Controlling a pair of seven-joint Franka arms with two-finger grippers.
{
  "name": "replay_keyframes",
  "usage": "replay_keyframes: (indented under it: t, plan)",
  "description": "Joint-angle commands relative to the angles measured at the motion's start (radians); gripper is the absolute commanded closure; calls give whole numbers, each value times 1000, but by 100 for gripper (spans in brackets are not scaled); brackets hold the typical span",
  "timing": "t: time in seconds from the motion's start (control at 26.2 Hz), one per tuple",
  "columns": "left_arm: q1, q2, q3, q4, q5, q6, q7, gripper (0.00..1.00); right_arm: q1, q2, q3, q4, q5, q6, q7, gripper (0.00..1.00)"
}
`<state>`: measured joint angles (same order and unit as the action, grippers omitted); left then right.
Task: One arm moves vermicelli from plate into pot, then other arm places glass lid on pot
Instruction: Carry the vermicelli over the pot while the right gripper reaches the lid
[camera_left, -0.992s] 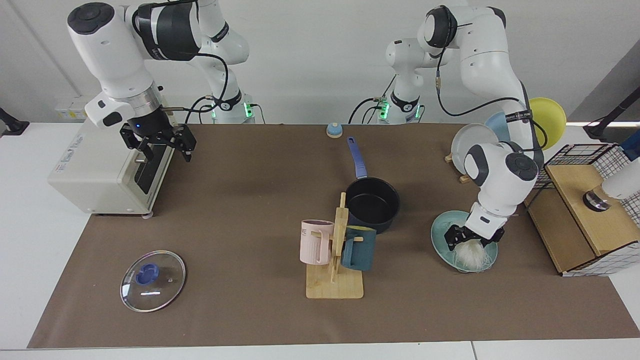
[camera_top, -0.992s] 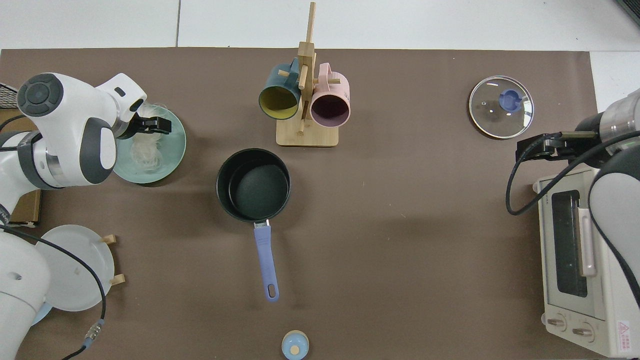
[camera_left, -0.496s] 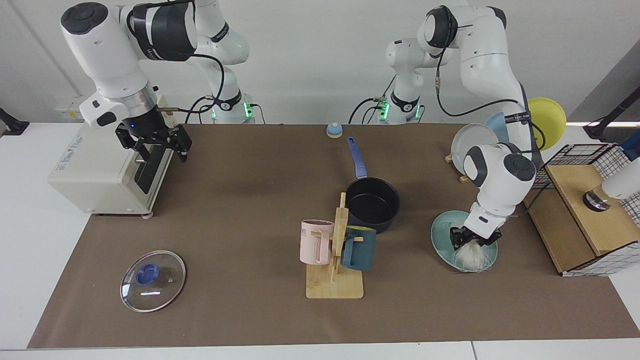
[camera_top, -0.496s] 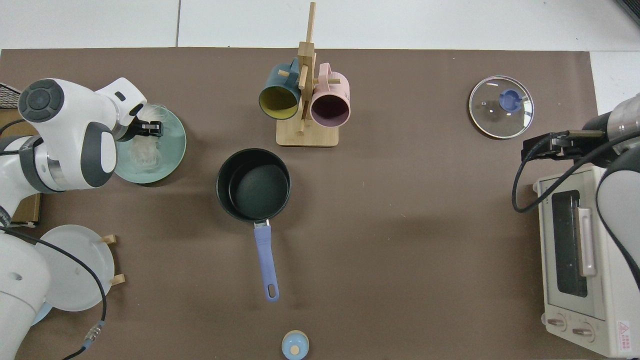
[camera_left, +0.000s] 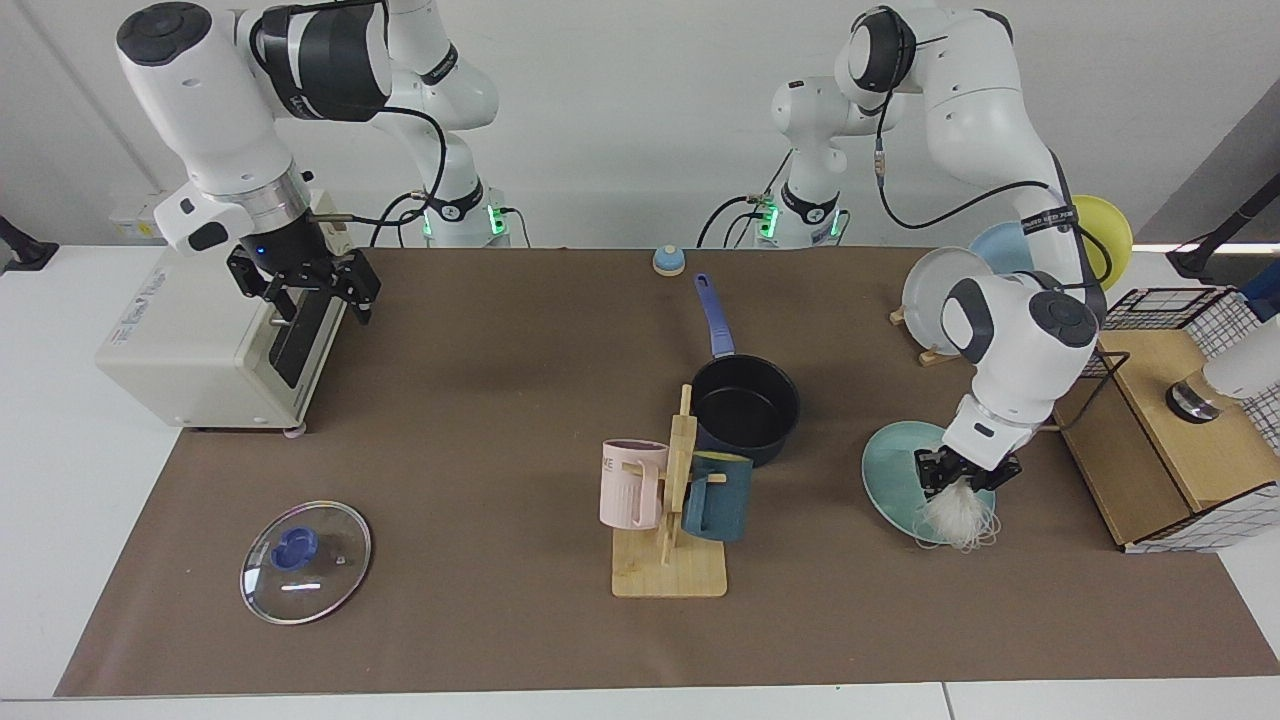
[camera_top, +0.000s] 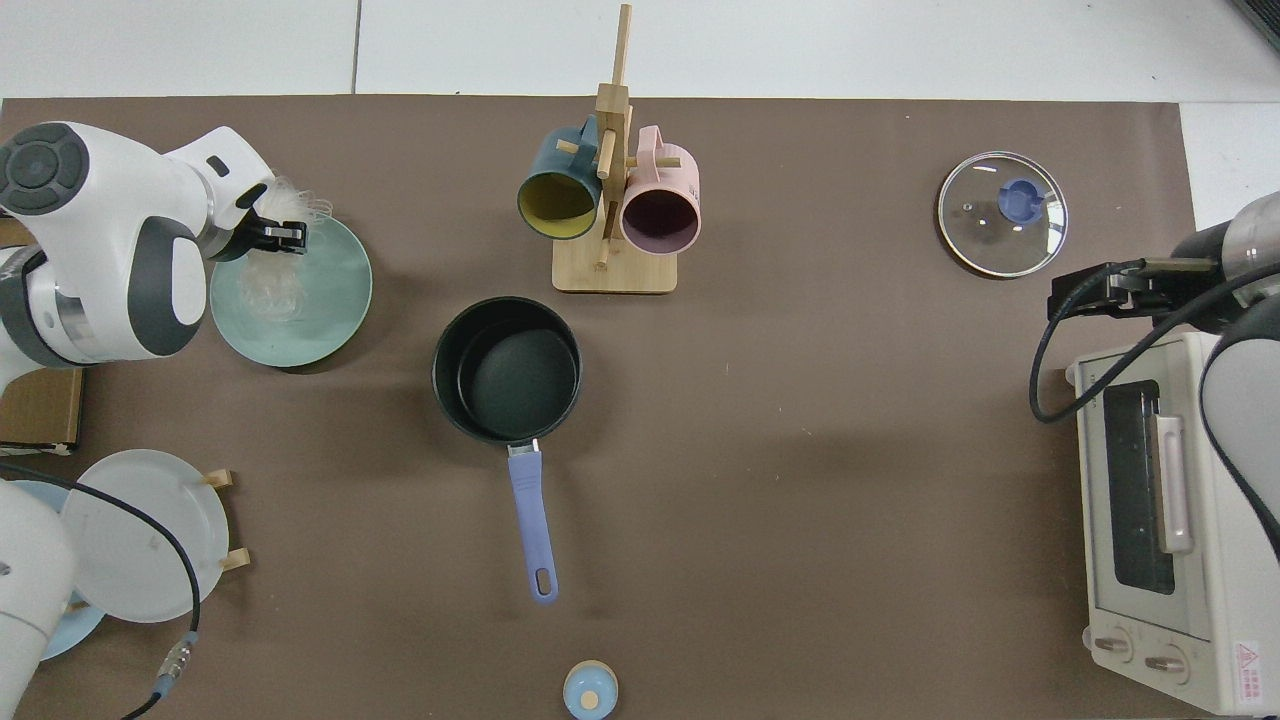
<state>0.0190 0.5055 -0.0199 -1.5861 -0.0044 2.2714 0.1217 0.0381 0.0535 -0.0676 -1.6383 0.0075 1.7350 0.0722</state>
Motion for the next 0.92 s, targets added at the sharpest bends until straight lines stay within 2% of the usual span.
replay_keyframes:
  t: [0.0,0.31,0.46,0.57,0.76,0.88]
  plan:
    - [-13,-102,-3,8,17,-122,19,100,-14,19,5,38,-11,14,-29,0]
    - [-22,-220,-6,0,11,-305,19,100,-21,159,3,207,-14,-22,-31,0]
    - [-28,-271,-6,-26,4,-392,7,100,-13,328,-1,411,-12,-32,-31,0]
    - [-36,-285,-9,-55,3,-401,1,100,-24,445,5,526,-9,-35,-31,0]
    - [-80,-297,-41,-66,3,-400,-104,100,-50,555,11,591,-1,9,-40,0]
    - [-88,-297,-101,-66,3,-394,-203,100,-79,608,32,601,6,58,-67,0]
